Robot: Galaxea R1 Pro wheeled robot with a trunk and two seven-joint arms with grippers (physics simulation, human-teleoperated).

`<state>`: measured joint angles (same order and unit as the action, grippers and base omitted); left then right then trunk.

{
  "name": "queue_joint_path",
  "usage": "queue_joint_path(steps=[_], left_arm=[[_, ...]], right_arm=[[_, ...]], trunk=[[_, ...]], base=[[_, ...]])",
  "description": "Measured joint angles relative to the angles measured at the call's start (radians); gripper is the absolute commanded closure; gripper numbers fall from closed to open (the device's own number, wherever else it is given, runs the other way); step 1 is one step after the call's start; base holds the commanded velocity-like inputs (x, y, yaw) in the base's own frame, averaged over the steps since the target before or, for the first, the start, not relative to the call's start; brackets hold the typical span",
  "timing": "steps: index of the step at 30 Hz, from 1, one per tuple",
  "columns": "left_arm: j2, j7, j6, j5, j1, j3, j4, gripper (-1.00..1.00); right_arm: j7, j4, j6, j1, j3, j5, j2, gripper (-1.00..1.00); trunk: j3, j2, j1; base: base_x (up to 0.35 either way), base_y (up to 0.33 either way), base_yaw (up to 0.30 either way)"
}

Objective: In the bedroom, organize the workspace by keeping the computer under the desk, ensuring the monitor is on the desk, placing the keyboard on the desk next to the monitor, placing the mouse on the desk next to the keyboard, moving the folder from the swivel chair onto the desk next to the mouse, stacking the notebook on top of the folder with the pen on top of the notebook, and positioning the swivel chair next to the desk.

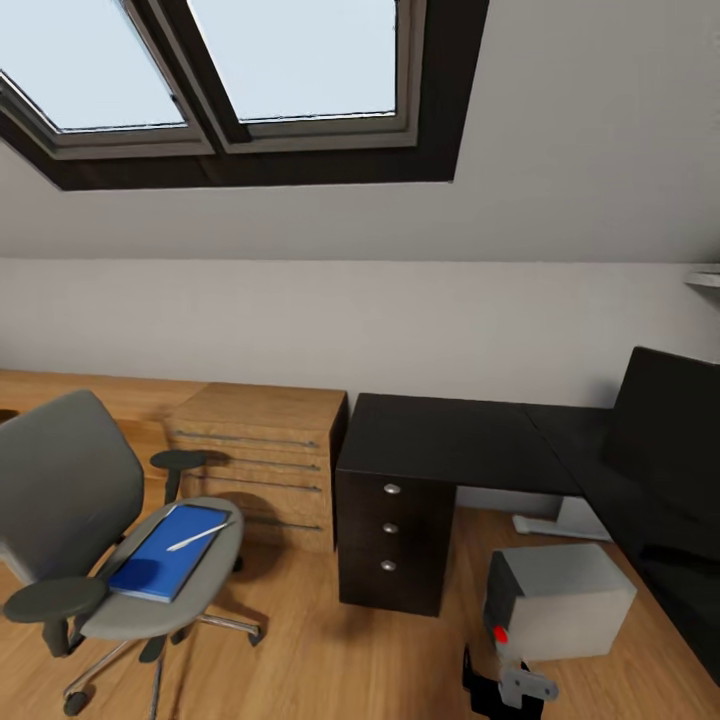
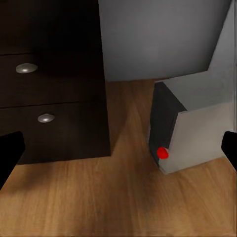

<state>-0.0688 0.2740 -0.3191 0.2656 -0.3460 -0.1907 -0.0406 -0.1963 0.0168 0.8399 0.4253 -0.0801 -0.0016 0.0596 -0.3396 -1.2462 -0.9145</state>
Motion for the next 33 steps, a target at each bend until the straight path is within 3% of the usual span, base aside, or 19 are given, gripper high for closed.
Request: queue_joint_path(steps=[5,11,22,27,33], left_arm=[[0.000,0.000,0.000,0.001,0.000,0.000,0.000,-1.00],[-0.001,0.000,0.000,-0.001,0.000,-0.001,0.000,-1.00],[-0.003,0.008,-0.004,-0.001,0.000,-0.003,0.000,-1.00],[-0.002,0.010,-0.121,0.007,0.000,0.000,0.002,-1.00],[-0.002,0.010,-0.159,0.008,0.000,0.001,0.004,-1.00]], right_arm=[[-0.001,-0.001,-0.001,0.000,0.000,0.000,0.000,-1.00],[-0.001,-0.002,-0.002,0.000,0.000,-0.002,0.000,-1.00],[-0.001,0.000,-0.002,0.000,0.000,-0.001,-0.003,-1.00],[0.000,0.001,-0.002,0.000,0.000,0.000,-0.002,-1.00],[0.001,0.001,-0.002,0.000,0.000,0.000,-0.001,-1.00]], trunk=[[-0.008,0.000,0.000],[-0.017,0.000,0.000],[0.009,0.077,0.043],[0.024,0.112,0.062],[0.043,0.154,0.085]], base=[[-0.335,0.000,-0.001],[-0.084,0.000,0.000],[-0.003,0.000,0.000],[0.000,0.000,0.000],[0.000,0.000,0.000]])
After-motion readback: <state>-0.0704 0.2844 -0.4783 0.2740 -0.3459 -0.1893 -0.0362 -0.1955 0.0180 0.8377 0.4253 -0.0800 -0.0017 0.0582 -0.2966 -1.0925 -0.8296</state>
